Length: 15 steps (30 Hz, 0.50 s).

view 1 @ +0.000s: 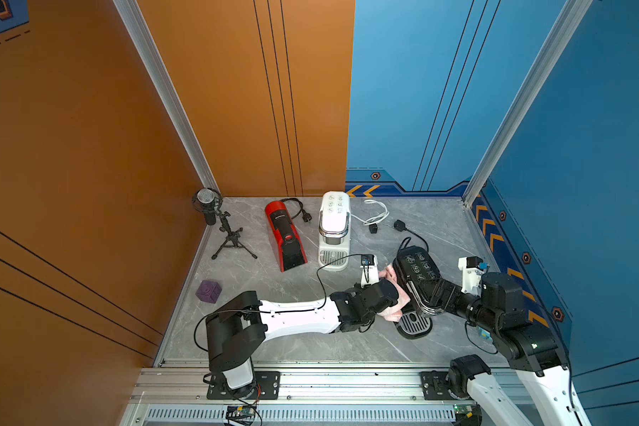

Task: Wipe the surface of a coffee machine
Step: Wipe the dirt from the surface of the coffee machine.

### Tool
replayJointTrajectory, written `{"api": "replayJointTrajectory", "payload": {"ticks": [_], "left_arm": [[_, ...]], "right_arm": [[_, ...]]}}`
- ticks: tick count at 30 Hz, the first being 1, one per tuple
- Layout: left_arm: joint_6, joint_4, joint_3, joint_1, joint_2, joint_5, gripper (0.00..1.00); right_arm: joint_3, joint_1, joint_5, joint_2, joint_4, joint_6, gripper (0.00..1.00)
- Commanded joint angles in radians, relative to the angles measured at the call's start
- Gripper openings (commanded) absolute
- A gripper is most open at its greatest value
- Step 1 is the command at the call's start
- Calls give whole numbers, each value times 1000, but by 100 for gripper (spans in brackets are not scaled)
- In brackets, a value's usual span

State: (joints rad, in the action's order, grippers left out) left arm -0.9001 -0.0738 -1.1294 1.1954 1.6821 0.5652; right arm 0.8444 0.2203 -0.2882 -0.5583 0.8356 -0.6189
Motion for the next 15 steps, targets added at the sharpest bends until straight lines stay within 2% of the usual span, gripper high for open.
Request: {"api": "replayJointTrajectory", "payload": {"ticks": [1, 7, 15], "left_arm": [[61, -3, -15, -13, 16, -75, 0], [18, -16, -4, -22, 94, -124, 0], [-32, -69, 92, -49, 142, -154, 0]], "right_arm": [[74, -1, -22, -30, 43, -9, 95], [166, -8, 75, -59, 121, 16, 95], [303, -39, 235, -94, 258, 33, 93]]}}
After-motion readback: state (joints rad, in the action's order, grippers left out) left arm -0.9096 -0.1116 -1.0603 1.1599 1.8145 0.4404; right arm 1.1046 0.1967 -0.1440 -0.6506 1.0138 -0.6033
